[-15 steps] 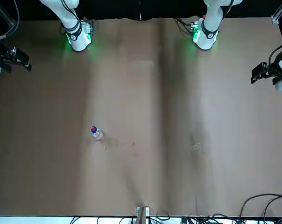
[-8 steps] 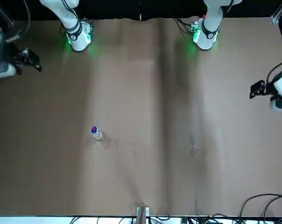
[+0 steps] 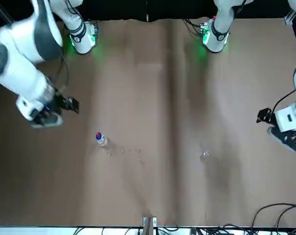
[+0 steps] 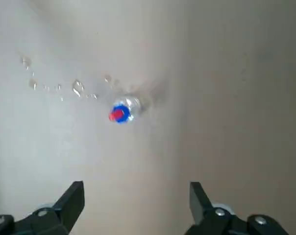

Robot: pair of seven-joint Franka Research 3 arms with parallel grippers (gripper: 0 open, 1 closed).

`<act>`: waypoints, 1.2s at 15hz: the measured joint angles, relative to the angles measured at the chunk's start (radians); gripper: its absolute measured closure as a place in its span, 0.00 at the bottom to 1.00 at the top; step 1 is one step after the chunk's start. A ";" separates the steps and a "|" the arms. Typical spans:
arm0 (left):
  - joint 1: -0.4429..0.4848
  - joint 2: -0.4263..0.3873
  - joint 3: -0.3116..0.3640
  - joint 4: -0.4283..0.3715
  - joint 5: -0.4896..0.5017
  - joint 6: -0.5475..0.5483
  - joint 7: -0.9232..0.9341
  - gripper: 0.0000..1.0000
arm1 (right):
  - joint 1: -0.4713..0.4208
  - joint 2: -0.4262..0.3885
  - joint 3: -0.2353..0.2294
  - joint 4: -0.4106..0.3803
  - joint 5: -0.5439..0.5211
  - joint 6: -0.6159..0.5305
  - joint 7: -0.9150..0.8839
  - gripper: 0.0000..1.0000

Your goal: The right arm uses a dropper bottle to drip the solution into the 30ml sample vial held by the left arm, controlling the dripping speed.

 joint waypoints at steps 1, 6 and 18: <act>0.004 0.020 -0.001 0.002 -0.013 0.017 0.027 0.01 | 0.011 0.040 0.000 0.000 0.004 0.047 0.025 0.06; 0.083 0.083 -0.002 0.010 -0.232 0.088 0.344 0.01 | 0.040 0.186 -0.001 0.001 0.043 0.219 0.047 0.28; 0.139 0.291 -0.009 0.015 -0.789 0.160 1.241 0.01 | 0.073 0.292 -0.003 -0.001 0.000 0.282 0.055 0.49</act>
